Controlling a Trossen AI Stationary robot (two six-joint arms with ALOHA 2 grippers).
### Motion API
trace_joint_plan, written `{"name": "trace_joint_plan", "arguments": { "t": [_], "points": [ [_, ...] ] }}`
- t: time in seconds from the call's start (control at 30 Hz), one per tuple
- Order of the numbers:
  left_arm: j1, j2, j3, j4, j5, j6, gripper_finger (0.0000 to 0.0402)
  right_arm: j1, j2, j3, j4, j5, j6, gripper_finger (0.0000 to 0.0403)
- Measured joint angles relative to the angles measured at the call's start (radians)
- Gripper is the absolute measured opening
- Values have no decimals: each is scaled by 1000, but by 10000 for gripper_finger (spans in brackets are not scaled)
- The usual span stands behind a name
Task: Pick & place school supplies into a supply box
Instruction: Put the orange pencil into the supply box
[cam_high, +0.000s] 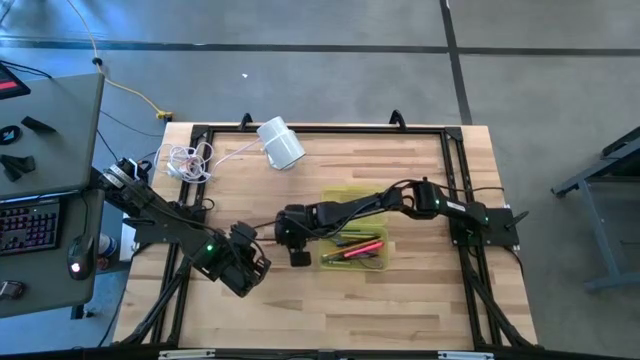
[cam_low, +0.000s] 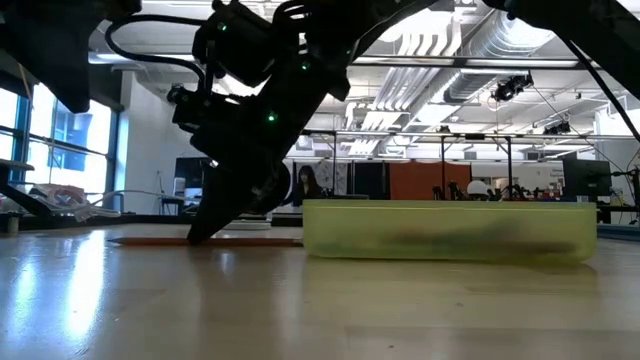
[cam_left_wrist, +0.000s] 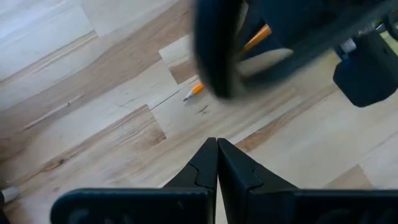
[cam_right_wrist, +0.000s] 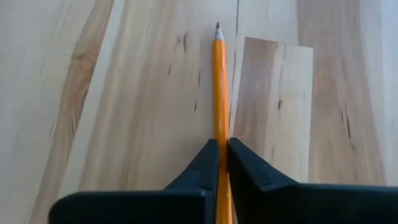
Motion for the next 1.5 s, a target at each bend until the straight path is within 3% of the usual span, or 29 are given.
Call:
{"name": "trace_joint_plan", "arguments": {
  "t": [0.3,0.5,0.67,0.9,1.0,1.1,1.33,1.5],
  "points": [
    [0,0,0,2,-8,1,46,41,-90,-6,-26,11,-46,5],
    [0,0,0,2,-5,1,46,71,-199,-1,-67,139,-77,3],
    [0,0,0,6,-4,1,46,109,-287,-2,-323,218,-44,3],
    [0,0,0,6,-5,1,46,159,-312,-17,-748,275,214,3],
    [0,0,0,6,-5,1,46,178,-319,-102,-756,320,267,1],
    [0,0,0,8,-5,1,46,190,-328,-210,-706,274,307,3],
    [0,0,0,14,-6,1,46,186,-375,-420,-455,348,343,2],
    [0,0,0,15,-7,1,46,176,-377,-455,-524,409,353,12]
  ]
}}
